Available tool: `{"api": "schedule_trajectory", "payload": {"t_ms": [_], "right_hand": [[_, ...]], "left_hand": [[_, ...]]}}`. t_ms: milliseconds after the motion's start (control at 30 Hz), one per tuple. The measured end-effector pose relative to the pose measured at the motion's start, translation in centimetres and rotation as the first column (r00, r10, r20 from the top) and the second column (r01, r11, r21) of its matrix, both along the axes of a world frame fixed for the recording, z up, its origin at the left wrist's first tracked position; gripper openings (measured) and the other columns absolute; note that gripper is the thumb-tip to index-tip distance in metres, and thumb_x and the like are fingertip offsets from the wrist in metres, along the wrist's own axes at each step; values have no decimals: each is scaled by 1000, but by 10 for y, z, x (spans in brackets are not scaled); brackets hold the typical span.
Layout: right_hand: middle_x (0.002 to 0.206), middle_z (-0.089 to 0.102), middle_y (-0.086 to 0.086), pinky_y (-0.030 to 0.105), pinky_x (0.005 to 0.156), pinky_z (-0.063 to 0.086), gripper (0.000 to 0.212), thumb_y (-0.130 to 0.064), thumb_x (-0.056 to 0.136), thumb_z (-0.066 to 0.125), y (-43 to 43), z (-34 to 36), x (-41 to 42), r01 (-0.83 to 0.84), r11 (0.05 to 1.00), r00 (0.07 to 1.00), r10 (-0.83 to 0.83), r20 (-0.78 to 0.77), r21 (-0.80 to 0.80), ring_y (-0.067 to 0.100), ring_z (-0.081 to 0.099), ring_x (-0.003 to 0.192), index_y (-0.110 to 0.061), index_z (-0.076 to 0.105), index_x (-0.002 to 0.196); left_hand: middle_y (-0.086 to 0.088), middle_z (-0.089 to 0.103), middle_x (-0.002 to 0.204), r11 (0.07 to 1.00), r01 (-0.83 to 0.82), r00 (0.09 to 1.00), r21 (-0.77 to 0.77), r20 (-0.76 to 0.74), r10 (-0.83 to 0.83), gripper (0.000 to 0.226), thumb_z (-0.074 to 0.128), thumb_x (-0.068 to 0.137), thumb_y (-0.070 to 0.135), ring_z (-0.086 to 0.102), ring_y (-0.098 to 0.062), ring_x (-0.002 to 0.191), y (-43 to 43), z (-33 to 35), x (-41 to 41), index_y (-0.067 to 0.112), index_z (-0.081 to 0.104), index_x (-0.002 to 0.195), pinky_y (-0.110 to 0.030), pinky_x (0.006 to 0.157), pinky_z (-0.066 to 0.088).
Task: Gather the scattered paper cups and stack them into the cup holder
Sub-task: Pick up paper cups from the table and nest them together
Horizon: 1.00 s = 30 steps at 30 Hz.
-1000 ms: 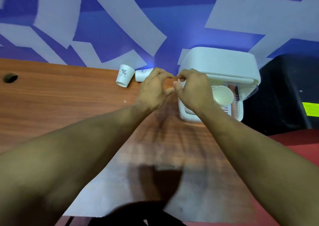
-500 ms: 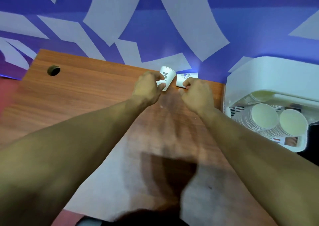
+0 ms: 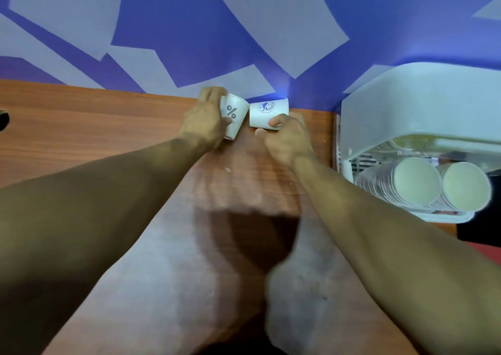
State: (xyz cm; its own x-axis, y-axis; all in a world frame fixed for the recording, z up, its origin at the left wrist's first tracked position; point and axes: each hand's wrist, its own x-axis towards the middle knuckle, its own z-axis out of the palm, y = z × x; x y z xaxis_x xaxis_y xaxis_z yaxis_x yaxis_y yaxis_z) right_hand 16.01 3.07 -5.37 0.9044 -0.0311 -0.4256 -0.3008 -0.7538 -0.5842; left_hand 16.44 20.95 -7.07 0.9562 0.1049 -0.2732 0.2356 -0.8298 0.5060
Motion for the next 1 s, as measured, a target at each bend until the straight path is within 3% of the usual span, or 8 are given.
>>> {"api": "schedule_trajectory", "payload": {"t_ms": [200,433,567,633,700,800,900,1000], "right_hand": [[124,61,0,25,93,43,42,-40,83,71,-5,-4,2,5,999,996,-2,-88,33,19,58,114,-21,63,120],[113,69,-1,25,85,46,17,-23,83,68,-14,12,-29,46,996,997,-40,66,-79,23,62,107,-24,68,100],[109,69,2,28,82,47,19,-20,84,67,-32,44,-48,35,993,977,-11,211,-110,26,62,103,-25,62,101],[105,68,2,28,73,37,29,-22,84,67,-40,63,-57,20,993,956,16,292,-117,27,61,100,-24,54,109],[103,66,3,32,74,40,41,-19,83,67,-48,83,-67,6,995,921,33,388,-98,30,60,98,-21,47,118],[99,61,2,39,76,47,53,-16,84,66,-64,120,-80,8,999,869,15,494,-45,31,59,93,-21,39,130],[94,65,5,39,71,45,59,-18,84,65,-88,155,-88,14,994,815,50,577,-107,34,60,89,-21,34,135],[102,66,4,36,71,40,53,-20,86,63,-120,184,-98,40,985,775,74,628,-165,35,60,92,-23,37,131]], "left_hand": [[-2,34,143,997,76,995,4,-70,-75,66,72,85,23,54,-31,116,0,-3,3,26,37,141,-39,93,41],[-6,68,102,991,108,989,84,-115,-98,7,64,88,30,58,-30,96,-19,19,-17,25,62,93,-32,71,40],[-6,69,100,979,124,992,163,3,-126,12,61,88,38,59,-31,94,-37,54,-35,30,67,95,-30,67,35],[-8,69,102,969,136,984,205,84,-156,18,55,92,40,59,-34,94,-46,76,-42,32,65,103,-32,67,35],[-9,68,102,951,153,969,270,150,-199,20,45,97,41,57,-37,90,-56,101,-51,33,60,107,-35,69,36],[-13,64,93,908,182,934,377,221,-279,21,37,101,39,45,-34,74,-76,145,-68,27,51,110,-37,66,37],[-12,56,83,869,213,899,446,258,-353,19,36,102,37,40,-32,67,-103,187,-84,22,46,108,-36,62,31],[-8,44,72,866,195,885,461,298,-358,12,42,100,28,42,-34,65,-136,218,-94,19,46,106,-36,60,32]]}}
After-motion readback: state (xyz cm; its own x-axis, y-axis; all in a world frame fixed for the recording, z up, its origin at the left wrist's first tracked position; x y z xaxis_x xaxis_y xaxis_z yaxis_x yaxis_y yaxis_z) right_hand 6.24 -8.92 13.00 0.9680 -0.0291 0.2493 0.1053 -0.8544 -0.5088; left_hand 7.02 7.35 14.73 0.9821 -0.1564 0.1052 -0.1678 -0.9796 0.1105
